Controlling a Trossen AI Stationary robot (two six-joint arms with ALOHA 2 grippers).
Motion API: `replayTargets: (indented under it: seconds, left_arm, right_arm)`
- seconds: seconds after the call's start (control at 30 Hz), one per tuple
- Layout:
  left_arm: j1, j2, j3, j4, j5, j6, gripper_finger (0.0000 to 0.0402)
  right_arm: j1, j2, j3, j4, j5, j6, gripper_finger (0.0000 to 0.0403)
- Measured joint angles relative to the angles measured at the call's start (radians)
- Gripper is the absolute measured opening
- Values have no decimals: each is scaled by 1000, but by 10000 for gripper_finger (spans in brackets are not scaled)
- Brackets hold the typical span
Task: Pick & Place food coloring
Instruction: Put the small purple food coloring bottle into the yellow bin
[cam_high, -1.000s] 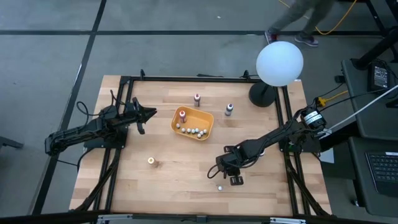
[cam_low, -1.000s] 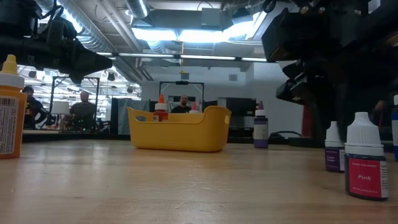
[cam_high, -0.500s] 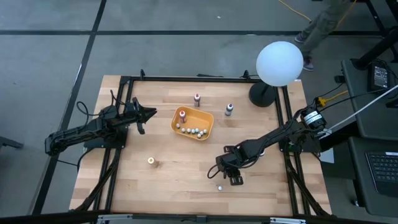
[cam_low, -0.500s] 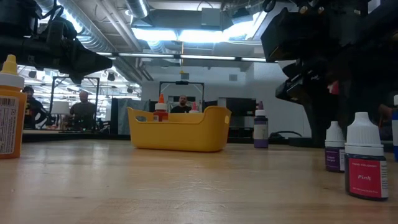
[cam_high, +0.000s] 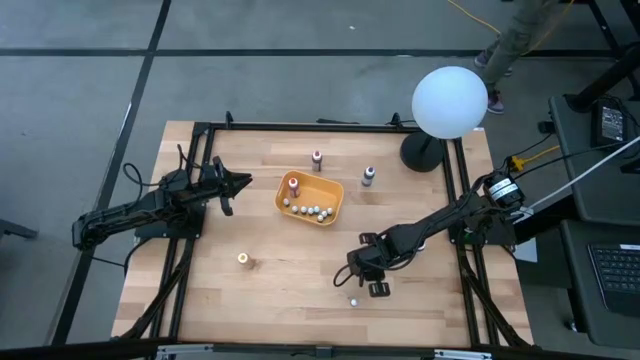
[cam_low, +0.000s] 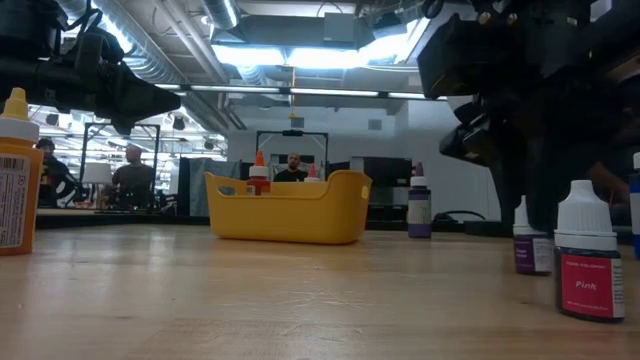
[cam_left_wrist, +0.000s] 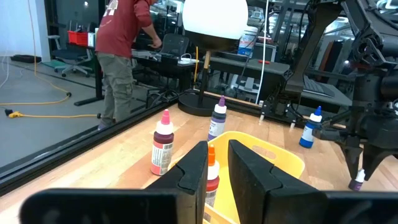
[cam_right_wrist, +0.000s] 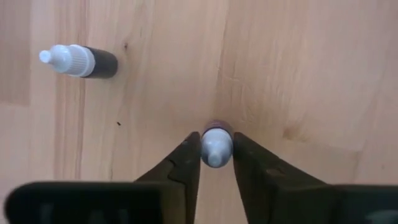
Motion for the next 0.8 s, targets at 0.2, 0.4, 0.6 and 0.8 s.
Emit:
replayTargets:
  seconds: [0.2,0.4,0.6,0.8]
  left_arm:
    - [0,0,0,0,0,0,59]
    - [0,0,0,0,0,0,59]
    - [0,0,0,0,0,0,58]
    - [0,0,0,1,0,0,60]
  right_arm:
    - [0,0,1,2,13,-22,63]
    - [-32,-8,1,-28,13,-89,74]
    - [-110,-42,73,-146,18,-187,61]
    - [-198,-46,249,-267,18,-319,73]
